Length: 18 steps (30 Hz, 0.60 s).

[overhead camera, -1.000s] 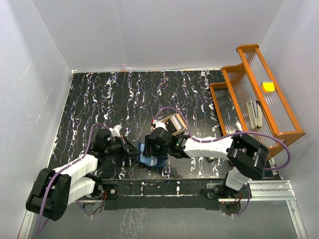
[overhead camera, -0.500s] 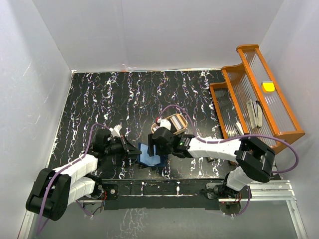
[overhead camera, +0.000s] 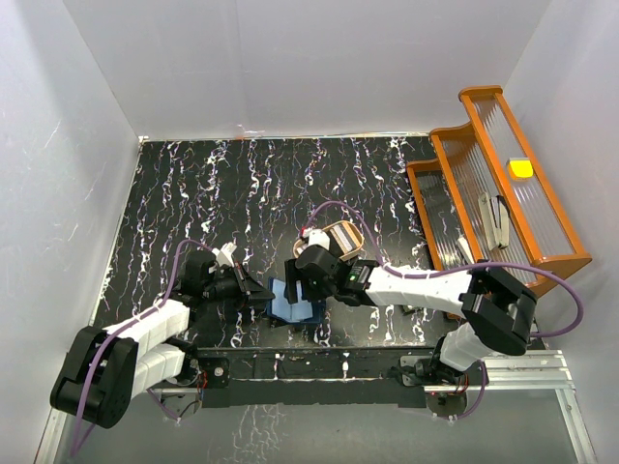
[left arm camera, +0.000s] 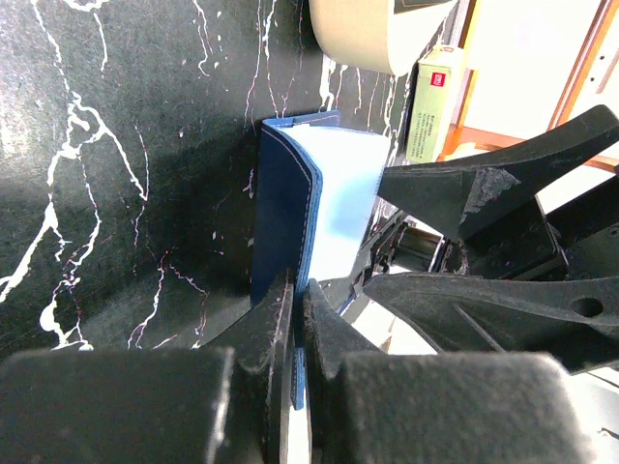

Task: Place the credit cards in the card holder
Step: Open the card holder at the center of the board.

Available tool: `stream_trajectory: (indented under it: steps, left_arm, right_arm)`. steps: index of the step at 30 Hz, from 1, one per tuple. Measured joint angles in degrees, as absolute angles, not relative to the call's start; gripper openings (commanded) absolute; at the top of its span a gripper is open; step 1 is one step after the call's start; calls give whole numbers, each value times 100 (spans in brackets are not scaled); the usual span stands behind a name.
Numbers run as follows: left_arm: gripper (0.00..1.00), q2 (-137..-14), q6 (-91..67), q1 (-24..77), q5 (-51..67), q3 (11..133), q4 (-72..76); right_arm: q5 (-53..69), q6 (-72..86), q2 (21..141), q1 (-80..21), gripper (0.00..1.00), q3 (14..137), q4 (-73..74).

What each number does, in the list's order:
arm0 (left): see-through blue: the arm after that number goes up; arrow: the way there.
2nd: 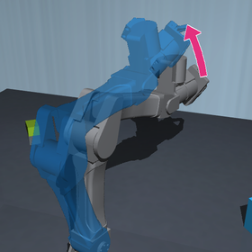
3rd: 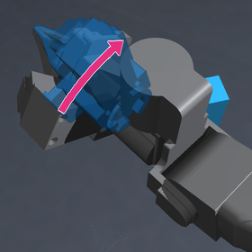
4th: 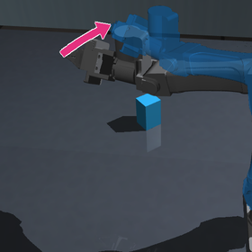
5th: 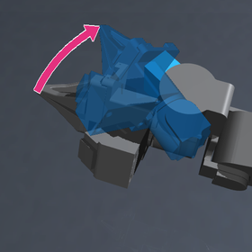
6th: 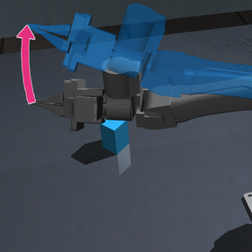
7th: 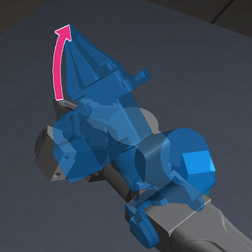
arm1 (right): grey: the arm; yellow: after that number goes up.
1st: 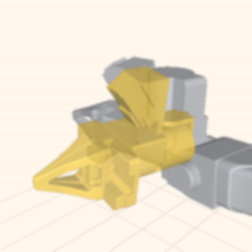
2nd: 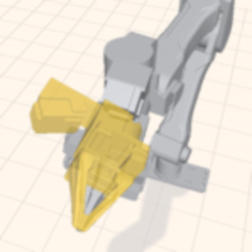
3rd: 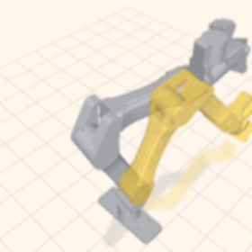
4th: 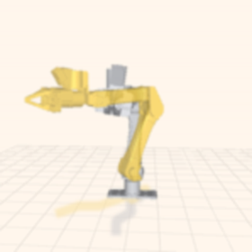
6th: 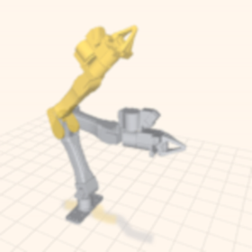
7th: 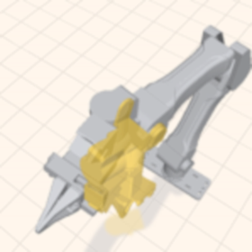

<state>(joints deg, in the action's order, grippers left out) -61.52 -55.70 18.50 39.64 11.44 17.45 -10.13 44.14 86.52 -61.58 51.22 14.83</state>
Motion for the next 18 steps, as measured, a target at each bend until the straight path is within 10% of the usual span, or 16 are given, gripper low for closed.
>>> stream_trajectory:
  steps: [18]
  left_arm:
    - [0, -6248, -5546, 1850, 3964, 1144, 1754]
  right_arm:
    - [-755, 4309, 8888, -6252, 63, 5284, 1186]
